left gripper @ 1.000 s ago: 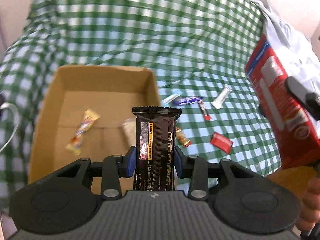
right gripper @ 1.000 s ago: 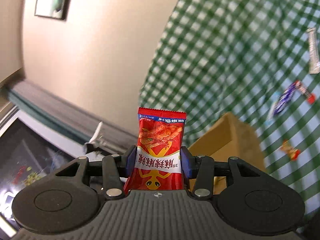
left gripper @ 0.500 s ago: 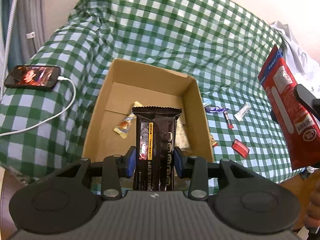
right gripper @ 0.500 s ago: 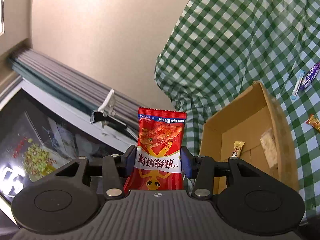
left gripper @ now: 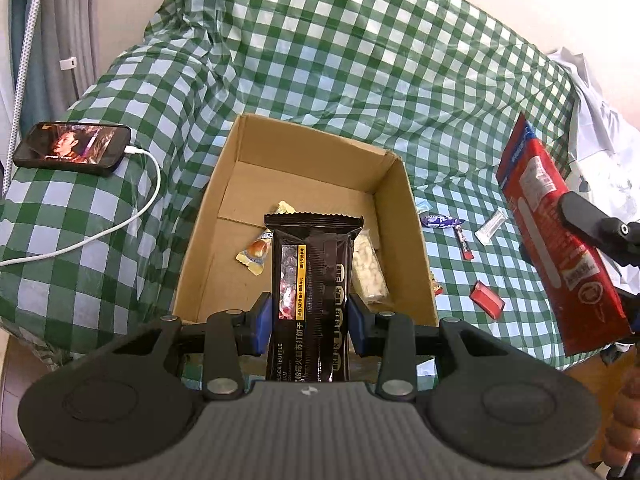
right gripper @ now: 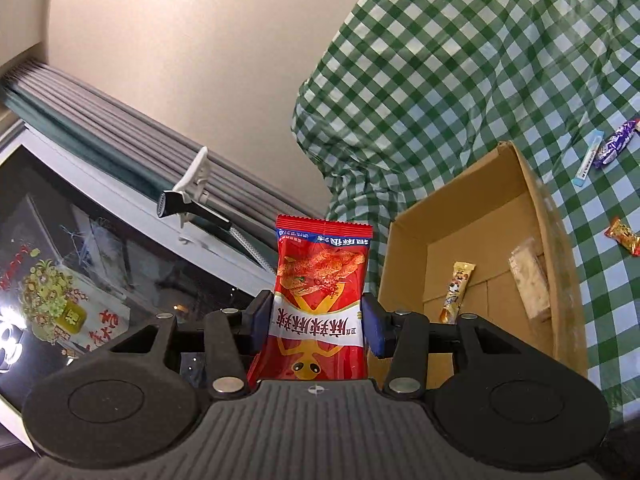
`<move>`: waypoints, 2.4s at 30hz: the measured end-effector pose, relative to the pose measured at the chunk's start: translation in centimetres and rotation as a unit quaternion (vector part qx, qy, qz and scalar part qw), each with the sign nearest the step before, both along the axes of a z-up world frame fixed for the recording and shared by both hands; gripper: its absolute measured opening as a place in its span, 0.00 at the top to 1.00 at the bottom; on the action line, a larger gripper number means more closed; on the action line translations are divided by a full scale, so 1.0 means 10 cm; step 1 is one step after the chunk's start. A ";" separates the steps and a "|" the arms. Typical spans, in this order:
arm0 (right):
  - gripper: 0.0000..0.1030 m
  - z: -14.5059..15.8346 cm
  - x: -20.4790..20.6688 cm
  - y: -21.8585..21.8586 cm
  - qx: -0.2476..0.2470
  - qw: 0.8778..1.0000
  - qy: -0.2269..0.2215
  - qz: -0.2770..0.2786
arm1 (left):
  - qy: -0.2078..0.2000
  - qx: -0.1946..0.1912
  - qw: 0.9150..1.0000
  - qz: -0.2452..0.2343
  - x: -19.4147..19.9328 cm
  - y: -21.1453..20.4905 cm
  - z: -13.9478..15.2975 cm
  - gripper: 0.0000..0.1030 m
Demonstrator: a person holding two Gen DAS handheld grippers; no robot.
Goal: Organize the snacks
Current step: 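Carry both packets over the box and open both tools to drop them inside, then move both tools back toward the small red pack and candy bars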
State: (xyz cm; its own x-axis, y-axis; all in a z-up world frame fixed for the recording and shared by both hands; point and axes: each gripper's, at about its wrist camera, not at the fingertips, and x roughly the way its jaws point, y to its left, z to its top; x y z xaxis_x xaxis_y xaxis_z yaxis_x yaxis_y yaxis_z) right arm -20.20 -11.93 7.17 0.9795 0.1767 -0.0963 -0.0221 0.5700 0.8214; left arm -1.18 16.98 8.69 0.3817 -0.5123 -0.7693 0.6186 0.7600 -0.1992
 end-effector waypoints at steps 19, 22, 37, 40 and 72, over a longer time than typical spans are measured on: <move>0.52 -0.25 0.54 -0.24 0.007 0.998 0.058 0.003 | 0.015 0.017 1.000 -0.003 0.41 -0.36 -0.25 0.58; 0.52 -0.28 0.64 -0.29 0.006 0.998 0.066 0.004 | 0.015 0.022 1.000 -0.006 0.49 -0.45 -0.30 0.58; 0.47 -0.60 1.13 -0.49 -0.001 0.995 0.101 -0.001 | 0.021 0.069 0.997 -0.008 0.99 -0.87 -0.72 0.58; 0.24 -0.62 1.20 -0.52 -0.023 0.993 0.111 -0.021 | 0.026 0.074 0.997 0.011 1.10 -0.92 -0.79 0.19; 0.01 -0.18 0.10 0.54 -0.146 0.983 0.099 -0.058 | 0.012 0.043 0.998 0.038 -0.19 0.09 -0.13 0.00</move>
State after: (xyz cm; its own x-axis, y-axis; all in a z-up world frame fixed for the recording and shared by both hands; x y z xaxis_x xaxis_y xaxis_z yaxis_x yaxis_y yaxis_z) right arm -19.25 -6.54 5.40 0.9483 0.0013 -0.3173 0.2009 0.7716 0.6035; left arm -3.06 17.88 7.42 0.3985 -0.4136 -0.8186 0.5536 0.8201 -0.1448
